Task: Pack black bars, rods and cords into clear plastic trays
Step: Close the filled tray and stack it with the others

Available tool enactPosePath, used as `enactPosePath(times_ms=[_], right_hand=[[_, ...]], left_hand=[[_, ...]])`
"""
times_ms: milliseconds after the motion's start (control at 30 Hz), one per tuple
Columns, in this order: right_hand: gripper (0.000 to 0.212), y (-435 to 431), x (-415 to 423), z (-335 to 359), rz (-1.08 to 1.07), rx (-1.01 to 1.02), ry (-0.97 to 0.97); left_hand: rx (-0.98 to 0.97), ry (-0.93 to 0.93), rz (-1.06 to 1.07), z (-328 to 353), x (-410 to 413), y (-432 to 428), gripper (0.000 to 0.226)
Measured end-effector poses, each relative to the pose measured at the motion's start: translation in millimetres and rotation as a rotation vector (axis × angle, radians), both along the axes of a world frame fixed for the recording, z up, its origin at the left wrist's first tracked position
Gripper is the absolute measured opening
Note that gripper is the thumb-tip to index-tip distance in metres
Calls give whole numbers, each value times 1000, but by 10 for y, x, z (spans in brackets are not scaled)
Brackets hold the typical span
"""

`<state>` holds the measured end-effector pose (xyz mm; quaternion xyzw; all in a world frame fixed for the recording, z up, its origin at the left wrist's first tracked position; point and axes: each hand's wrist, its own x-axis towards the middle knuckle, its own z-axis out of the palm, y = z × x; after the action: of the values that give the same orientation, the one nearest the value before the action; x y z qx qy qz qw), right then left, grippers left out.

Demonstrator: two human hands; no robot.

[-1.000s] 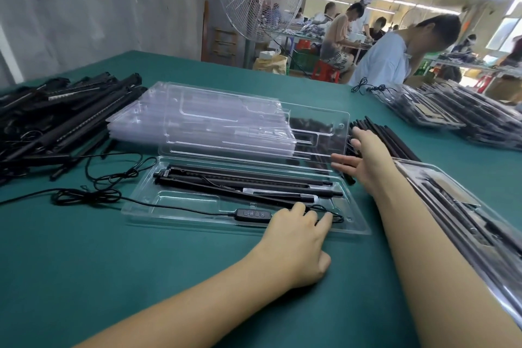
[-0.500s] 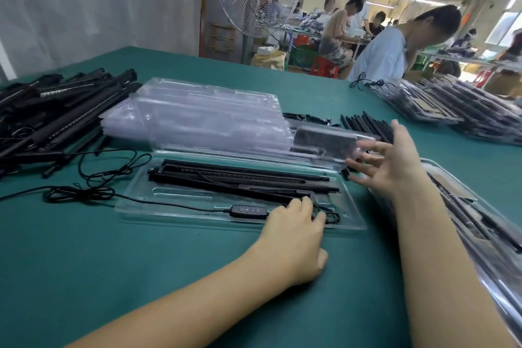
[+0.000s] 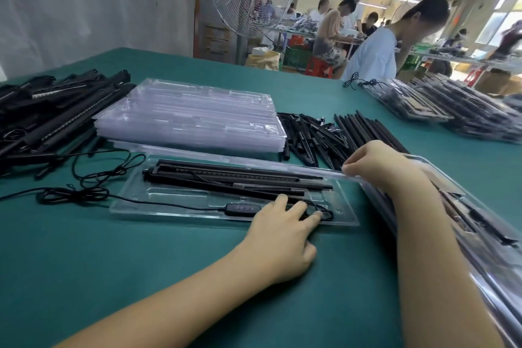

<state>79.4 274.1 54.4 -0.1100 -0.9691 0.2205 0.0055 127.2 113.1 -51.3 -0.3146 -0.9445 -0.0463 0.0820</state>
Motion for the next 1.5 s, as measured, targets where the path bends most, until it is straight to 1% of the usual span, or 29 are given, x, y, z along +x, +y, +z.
enactPosePath(times_ms=[133, 233, 300, 367, 433, 533, 600, 667, 733, 833, 867, 900, 967, 1000, 1067, 1100, 1133, 1167, 1233, 1300, 1367, 1433, 1500], right_hand=[[25, -144, -8, -101, 76, 132, -42], [32, -225, 9, -252, 182, 145, -94], [36, -233, 38, -290, 200, 151, -120], [36, -194, 63, -287, 219, 133, -146], [32, -132, 109, -286, 248, 68, -170], [46, -85, 187, -353, 262, -66, -207], [47, -101, 200, -430, 247, -66, -190], [45, -123, 177, -482, 226, -46, -164], [43, -129, 153, -482, 201, -63, -167], [44, -127, 133, -490, 183, -76, -178], [46, -142, 128, -508, 180, -52, -178], [48, -161, 124, -532, 177, -13, -176], [50, -207, 122, -566, 168, 54, -164], [51, -229, 123, -573, 164, 66, -157], [51, -255, 135, -578, 153, 86, -139], [50, -259, 149, -585, 150, 99, -125], [50, -260, 163, -599, 150, 106, -109], [49, -253, 179, -621, 152, 102, -89], [49, -229, 221, -669, 155, 69, -41], [48, -198, 260, -693, 146, 25, 2], [46, -163, 280, -697, 133, -27, 4], [35, -109, 290, -675, 108, -80, 15], [26, -37, 305, -624, 31, -127, 68]], left_hand=[[-33, -11, -15, -7, 12, -20, 61], [-23, -48, -4, 6, 40, -15, 62], [-26, -65, -3, 30, 55, -5, 63], [-23, -57, -9, 51, 65, -10, 63], [-39, -35, -18, 60, 85, -21, 63], [-113, -43, -11, 67, 114, -40, 61], [-169, -107, -18, 107, 131, -48, 62], [-191, -214, -33, 190, 128, -59, 63], [-197, -290, -40, 306, 114, -77, 56], [-193, -290, -16, 557, 132, -156, 31], [-166, -278, -16, 649, 127, -212, 32], [-112, -281, -16, 747, 118, -269, 38], [57, -276, -6, 901, 41, -399, 45], [149, -260, -11, 935, -27, -459, 42], [289, -273, 2, 865, -181, -516, 27], [300, -290, 5, 767, -253, -510, 33], [268, -297, -10, 634, -315, -484, 45], [200, -286, -27, 492, -357, -444, 51], [33, -209, -35, 223, -403, -382, 53], [-59, -146, -21, 30, -436, -371, 50], [-55, -121, -8, -28, -444, -374, 49], [-46, -97, -14, -39, -448, -376, 49], [-31, -109, -16, -33, -445, -386, 48]])
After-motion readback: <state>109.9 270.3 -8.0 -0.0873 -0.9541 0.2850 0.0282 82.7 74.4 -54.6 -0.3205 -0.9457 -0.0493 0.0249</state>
